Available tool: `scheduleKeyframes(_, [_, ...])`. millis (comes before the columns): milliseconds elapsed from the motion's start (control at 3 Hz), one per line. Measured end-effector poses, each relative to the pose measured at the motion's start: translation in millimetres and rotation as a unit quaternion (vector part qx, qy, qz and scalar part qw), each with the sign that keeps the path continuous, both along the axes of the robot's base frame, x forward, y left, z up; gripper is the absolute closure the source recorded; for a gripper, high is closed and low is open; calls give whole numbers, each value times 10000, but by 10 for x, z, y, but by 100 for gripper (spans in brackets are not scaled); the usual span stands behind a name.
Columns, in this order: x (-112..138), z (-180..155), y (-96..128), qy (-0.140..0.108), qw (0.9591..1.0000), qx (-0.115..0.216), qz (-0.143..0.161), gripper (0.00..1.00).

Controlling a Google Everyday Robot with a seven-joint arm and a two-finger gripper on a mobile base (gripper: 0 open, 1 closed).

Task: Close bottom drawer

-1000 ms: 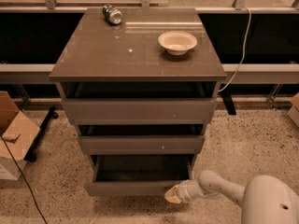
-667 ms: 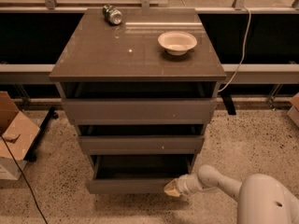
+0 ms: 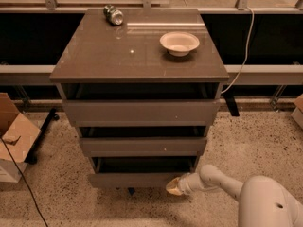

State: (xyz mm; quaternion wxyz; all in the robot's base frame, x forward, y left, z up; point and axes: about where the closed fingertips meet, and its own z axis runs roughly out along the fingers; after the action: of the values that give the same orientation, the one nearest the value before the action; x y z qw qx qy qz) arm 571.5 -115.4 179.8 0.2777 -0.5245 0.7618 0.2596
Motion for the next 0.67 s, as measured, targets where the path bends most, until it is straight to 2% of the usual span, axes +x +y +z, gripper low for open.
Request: scheduleKeyframes(667, [-33, -31, 56, 34, 10000, 24, 32, 0])
